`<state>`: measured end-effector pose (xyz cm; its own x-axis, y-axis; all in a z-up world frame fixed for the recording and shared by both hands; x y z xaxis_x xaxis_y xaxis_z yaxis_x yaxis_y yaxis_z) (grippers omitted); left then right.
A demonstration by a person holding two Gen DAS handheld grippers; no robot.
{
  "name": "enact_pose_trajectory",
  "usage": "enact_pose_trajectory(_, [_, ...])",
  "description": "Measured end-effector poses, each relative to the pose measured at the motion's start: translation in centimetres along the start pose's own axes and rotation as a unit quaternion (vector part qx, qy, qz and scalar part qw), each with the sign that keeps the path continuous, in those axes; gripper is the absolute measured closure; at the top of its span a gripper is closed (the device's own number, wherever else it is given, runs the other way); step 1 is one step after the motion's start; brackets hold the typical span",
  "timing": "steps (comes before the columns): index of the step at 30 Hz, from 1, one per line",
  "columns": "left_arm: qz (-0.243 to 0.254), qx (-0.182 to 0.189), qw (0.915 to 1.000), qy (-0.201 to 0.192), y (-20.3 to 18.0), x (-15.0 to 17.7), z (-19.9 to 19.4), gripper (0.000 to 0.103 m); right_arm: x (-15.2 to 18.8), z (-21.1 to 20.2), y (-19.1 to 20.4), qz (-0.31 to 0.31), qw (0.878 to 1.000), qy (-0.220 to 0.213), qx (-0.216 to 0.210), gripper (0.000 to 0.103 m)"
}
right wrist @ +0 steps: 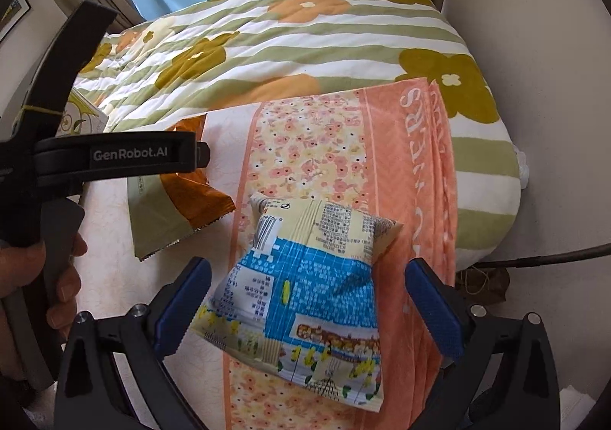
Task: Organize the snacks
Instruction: 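Grasp the cream-orange packet with the left gripper while the right gripper grasps the blue-white packet, then carry both held packets over the cardboard box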
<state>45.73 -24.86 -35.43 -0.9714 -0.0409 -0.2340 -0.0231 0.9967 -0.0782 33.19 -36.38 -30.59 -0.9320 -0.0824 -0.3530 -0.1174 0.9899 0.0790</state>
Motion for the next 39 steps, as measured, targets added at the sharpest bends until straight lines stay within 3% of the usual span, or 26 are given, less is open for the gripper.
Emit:
enact_pose_trajectory(5, [-0.014,0.022,0.9994,0.024,0.8,0.9,1.2,0.003,-0.1,1.3,0.6,-0.032,0.999,0.007,0.01,0.002])
enact_pose_trajectory(8, [-0.011,0.042,0.9987,0.026,0.6,1.1,1.0,0.022,-0.1,2.0,0.9,-0.04,0.999,0.011,0.012,0.002])
enact_pose_trajectory(9, [-0.006,0.048,0.9985,0.027,0.5,1.2,0.9,0.032,0.0,2.2,1.1,-0.041,0.999,0.013,0.011,0.002])
enact_pose_trajectory(15, [-0.002,0.056,0.9983,0.015,0.9,1.3,0.0,0.039,0.2,3.0,0.9,-0.036,0.999,0.023,0.009,0.002])
enact_pose_trajectory(18, [0.002,0.054,0.9985,0.0,1.2,1.2,-0.7,0.04,0.2,3.0,0.7,-0.022,0.999,0.023,0.006,0.004])
enact_pose_trajectory(20, [0.021,0.05,0.9984,-0.017,1.0,1.0,-1.4,0.04,0.2,3.2,0.6,-0.015,1.0,0.025,-0.002,0.011])
enact_pose_trajectory(26, [0.028,0.058,0.9976,-0.025,0.9,1.1,-2.3,0.04,0.3,3.2,0.2,0.007,1.0,0.02,-0.006,0.017])
enact_pose_trajectory(33, [0.048,0.053,0.9967,-0.037,1.0,2.0,-4.2,0.04,0.3,2.9,0.4,-0.005,1.0,0.019,0.012,0.036])
enact_pose_trajectory(39, [0.047,0.068,0.9954,-0.048,1.3,2.4,-6.6,0.04,0.6,1.7,0.6,-0.001,1.0,0.01,0.023,0.041])
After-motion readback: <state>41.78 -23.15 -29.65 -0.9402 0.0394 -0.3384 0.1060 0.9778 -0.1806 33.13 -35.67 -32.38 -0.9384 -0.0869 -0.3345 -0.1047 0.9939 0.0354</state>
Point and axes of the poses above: each gripper's, at about its wrist camera, not at the fingertips, and z roughly the way its jaws point, y to its left, x to its underside, the point moved 6 cm from there along z, roughly the way its jaws point, and after that the axes turned 8 degrees about -z, right-handed, at the moved point
